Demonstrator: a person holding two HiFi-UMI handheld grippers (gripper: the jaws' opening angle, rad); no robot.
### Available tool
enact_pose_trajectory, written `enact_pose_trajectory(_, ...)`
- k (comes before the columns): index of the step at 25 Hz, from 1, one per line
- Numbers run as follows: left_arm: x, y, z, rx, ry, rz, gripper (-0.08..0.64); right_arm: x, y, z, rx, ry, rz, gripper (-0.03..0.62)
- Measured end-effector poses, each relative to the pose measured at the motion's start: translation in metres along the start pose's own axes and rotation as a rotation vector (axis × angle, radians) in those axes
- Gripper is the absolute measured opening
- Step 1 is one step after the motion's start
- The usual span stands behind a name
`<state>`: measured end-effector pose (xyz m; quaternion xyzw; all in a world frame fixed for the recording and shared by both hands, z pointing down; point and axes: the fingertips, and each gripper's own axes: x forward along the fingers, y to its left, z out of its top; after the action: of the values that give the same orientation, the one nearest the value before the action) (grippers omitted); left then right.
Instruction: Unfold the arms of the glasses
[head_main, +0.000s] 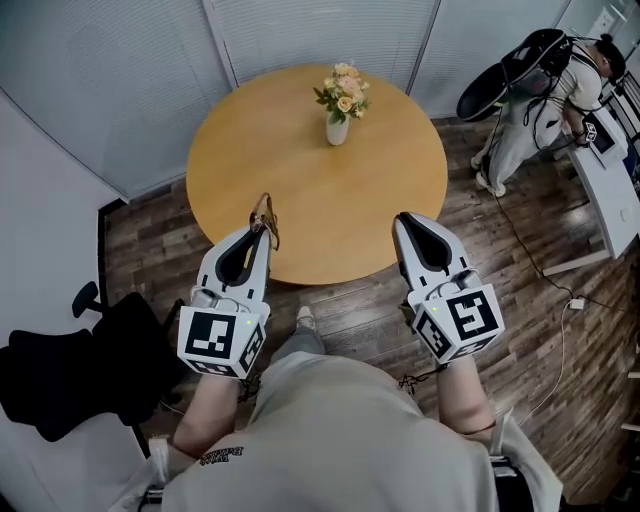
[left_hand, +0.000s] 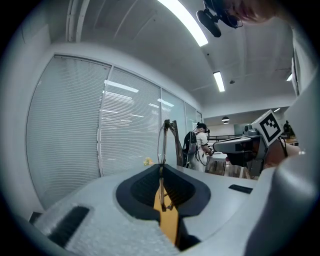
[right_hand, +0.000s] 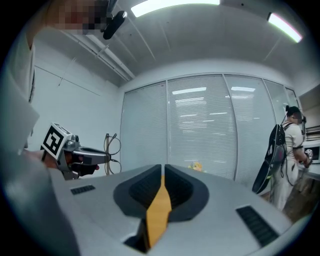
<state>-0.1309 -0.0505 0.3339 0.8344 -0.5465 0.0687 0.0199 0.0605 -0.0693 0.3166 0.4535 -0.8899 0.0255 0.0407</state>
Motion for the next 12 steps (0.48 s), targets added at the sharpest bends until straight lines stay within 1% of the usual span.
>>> enact_pose_trajectory(7, 0.042, 0.049, 0.009, -0.007, -0.002, -0.044, 0.038, 0.062, -0.004, 0.015, -0.005, 0.005, -0.021, 0.041)
enact_pose_trajectory(12, 0.067, 0.073, 0.009, -0.012, 0.001, -0.087, 0.038, 0.101, 0.006, 0.029, -0.017, -0.033, 0.018, 0.041)
